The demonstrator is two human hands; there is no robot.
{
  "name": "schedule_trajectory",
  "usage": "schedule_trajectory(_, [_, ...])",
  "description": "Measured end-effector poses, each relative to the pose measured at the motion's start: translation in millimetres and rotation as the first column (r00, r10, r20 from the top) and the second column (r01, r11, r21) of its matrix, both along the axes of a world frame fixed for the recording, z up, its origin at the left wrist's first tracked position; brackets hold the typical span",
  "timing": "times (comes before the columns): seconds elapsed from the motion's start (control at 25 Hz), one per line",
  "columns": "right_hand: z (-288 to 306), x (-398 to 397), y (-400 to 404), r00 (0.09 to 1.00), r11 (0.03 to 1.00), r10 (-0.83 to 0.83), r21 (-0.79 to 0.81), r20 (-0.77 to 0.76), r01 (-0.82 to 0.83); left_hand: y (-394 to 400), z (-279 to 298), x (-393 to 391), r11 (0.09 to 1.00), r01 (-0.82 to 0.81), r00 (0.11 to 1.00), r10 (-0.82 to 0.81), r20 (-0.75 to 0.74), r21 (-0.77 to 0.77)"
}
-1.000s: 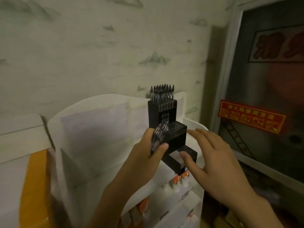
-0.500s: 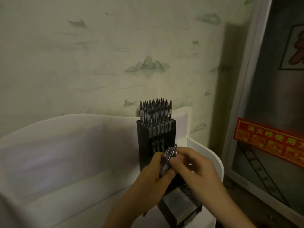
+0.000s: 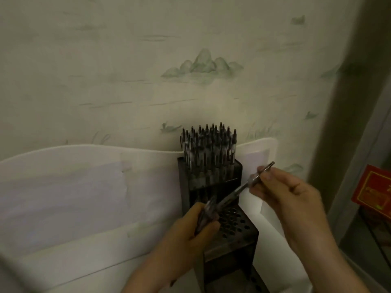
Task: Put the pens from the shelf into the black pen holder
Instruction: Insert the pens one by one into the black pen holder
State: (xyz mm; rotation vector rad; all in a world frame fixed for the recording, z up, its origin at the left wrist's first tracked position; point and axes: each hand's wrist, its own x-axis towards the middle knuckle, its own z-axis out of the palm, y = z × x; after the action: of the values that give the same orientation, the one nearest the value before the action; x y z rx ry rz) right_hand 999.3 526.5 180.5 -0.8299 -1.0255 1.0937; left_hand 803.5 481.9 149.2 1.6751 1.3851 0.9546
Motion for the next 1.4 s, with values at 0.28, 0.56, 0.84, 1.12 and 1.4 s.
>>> schedule_trajectory(0.28, [-25.4, -13.4, 53.7, 0.812, 0.959, -0.210, 0.278, 0.544, 0.061, 18.7, -3.4, 2.8, 0.986, -0.157, 0.987, 0.159, 0.031, -0.063])
schedule_trajectory(0.56, [-59.8, -23.7, 71.7, 0.729, 0.939, -0.192, 0.338, 0.656, -0.057, 26.9, -15.7, 7.7, 0.972, -0.217, 0.974, 0.222, 0.052, -0.091])
schedule_trajectory(0.84, [-74.9, -22.6, 69.2, 0.649, 0.979, -0.097, 0.191, 0.755, -0.075, 24.4, -11.3, 13.9, 0.981, -0.182, 0.980, 0.186, 0.069, -0.064])
schedule_trajectory(1.12, [-62.2, -25.7, 37.5, 0.809, 0.942, 0.174, 0.144, 0.562, -0.302, 22.6, -9.4, 23.2, 0.991, -0.115, 0.993, 0.115, -0.003, -0.063])
schedule_trajectory(1.4, [-27.4, -3.5, 53.8, 0.971, 0.976, 0.216, -0.022, 0.104, -0.215, 22.1, -10.3, 23.2, 0.983, -0.183, 0.981, 0.184, 0.069, -0.013])
